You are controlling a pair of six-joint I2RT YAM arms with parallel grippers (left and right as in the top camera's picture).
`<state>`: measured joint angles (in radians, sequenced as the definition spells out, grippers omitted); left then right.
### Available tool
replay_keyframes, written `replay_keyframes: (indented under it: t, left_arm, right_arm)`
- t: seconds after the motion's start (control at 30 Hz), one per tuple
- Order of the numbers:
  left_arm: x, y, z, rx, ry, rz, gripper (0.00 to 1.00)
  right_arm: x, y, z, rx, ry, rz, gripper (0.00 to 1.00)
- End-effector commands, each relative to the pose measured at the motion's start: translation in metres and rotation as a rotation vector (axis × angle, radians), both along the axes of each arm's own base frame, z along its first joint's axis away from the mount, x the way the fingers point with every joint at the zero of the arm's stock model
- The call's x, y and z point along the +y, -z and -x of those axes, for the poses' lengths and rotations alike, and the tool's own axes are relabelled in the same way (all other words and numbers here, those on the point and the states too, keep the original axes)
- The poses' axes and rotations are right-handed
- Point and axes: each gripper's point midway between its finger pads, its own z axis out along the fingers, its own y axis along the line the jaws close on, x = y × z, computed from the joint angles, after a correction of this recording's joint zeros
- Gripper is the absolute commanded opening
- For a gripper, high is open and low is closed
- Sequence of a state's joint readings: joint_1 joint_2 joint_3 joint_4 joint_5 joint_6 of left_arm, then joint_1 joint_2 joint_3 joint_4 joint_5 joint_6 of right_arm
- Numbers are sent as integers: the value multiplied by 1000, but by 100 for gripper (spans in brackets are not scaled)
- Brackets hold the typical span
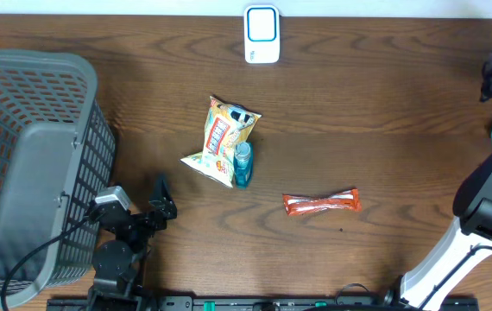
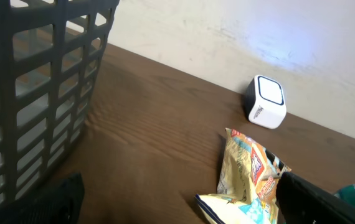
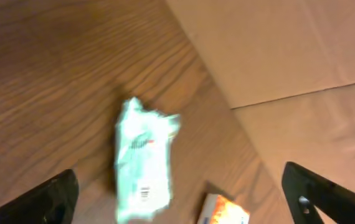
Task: Scan the item barcode
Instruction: 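Carry the mint-green pack to the right table edge and release it, then move the right gripper down over the orange-red candy bar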
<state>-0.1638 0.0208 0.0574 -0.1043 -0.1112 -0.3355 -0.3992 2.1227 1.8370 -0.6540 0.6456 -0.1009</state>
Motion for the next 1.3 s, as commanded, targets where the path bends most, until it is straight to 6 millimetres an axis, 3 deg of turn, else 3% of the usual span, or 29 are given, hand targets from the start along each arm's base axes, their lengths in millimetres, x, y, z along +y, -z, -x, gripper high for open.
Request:
replay_keyframes:
  t: [0.0, 0.37, 0.57, 0.73, 0.87, 0.9, 1.1, 1.17, 1.27]
  left_arm:
    - [3, 16, 0, 40, -15, -21, 98]
    - [3, 16, 0, 40, -15, -21, 98]
    - [3, 16, 0, 40, -15, -21, 98]
    - [3, 16, 0, 40, -15, -21, 98]
    - [3, 15, 0, 40, -15, -21, 98]
    - [3, 15, 0, 40, -15, -21, 98]
    - [3, 15, 0, 40, -15, -21, 98]
    - [3, 16, 0, 40, -15, -21, 98]
    - [3, 16, 0, 40, -15, -21, 98]
  right_arm:
    - [16, 4, -12, -56, -33, -70, 99]
    - [60, -3, -24, -58, -93, -98, 99]
    - [114, 8, -35, -42, -207, -231, 99]
    - [161, 21, -32, 10, -268, -343, 99]
    - [219, 35, -19, 72, -320, -514, 99]
    - [251, 39, -17, 90, -374, -609, 99]
    - [384, 37, 1, 138, -584, -1033, 99]
    - [412, 34, 9, 166, -632, -1090, 99]
    - [435, 31, 25, 223, -667, -1098, 99]
